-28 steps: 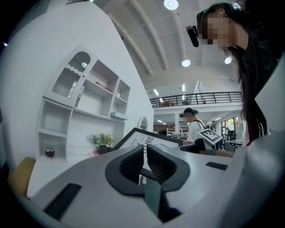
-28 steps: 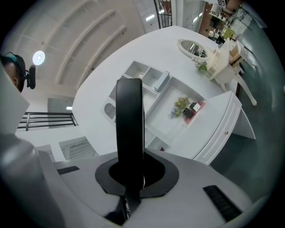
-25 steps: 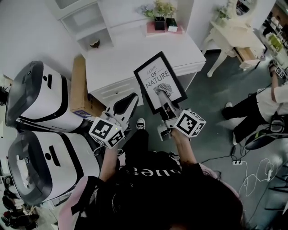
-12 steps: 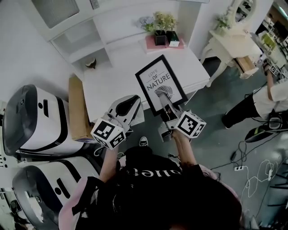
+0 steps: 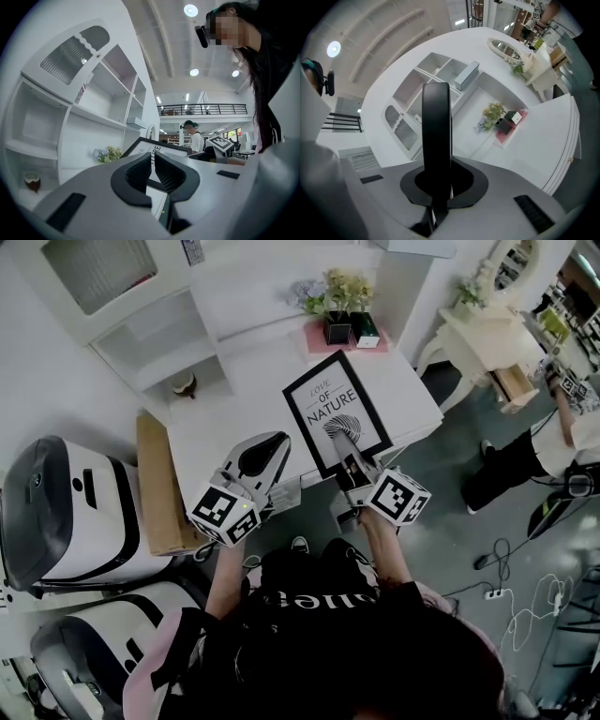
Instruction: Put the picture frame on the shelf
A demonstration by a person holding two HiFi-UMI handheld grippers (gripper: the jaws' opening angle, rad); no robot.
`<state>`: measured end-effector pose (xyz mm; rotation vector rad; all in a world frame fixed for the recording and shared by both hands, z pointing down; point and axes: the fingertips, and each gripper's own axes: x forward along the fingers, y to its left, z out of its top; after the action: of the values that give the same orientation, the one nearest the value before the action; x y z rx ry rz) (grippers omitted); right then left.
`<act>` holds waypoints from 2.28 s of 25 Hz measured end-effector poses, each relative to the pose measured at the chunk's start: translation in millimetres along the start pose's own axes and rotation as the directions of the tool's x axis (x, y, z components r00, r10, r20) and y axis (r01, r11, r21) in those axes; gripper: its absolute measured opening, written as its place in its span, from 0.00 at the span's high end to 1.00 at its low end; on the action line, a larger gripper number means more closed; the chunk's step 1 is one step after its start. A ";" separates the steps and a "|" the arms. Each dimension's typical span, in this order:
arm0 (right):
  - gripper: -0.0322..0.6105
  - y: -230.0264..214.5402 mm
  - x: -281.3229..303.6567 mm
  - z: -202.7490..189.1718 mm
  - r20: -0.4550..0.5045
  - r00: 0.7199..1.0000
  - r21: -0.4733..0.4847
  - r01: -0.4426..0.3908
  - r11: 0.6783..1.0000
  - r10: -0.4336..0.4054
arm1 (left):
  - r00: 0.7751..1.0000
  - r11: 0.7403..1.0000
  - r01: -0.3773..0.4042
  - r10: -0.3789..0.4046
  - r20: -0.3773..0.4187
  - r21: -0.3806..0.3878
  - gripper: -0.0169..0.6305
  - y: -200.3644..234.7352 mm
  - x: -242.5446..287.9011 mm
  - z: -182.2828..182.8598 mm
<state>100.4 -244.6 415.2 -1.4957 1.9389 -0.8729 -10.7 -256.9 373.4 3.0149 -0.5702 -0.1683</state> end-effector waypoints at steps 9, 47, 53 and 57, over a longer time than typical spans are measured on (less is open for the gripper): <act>0.87 -20.0 45.7 49.7 -0.034 0.997 -0.029 -0.063 0.998 0.062 | 0.998 0.998 -0.067 0.067 0.011 0.017 0.92 26.7 39.7 2.5; 0.87 14.3 348.4 272.5 0.034 0.976 0.157 -0.218 0.963 0.216 | 0.938 0.937 -0.345 0.342 0.058 0.061 0.92 108.1 89.3 23.4; 0.87 2.5 355.1 265.6 -0.002 0.986 0.235 -0.161 0.959 0.166 | 0.935 0.934 -0.352 0.349 0.058 0.057 0.92 107.9 82.4 22.3; 0.86 -6.8 356.3 261.9 -0.018 0.986 0.323 -0.150 0.934 0.165 | 0.934 0.932 -0.357 0.354 0.053 0.055 0.92 106.7 78.3 20.4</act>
<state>213.0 -635.5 241.6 -1.1243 1.8136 -1.0962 21.0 -385.7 355.1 2.9063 -1.1319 -0.1954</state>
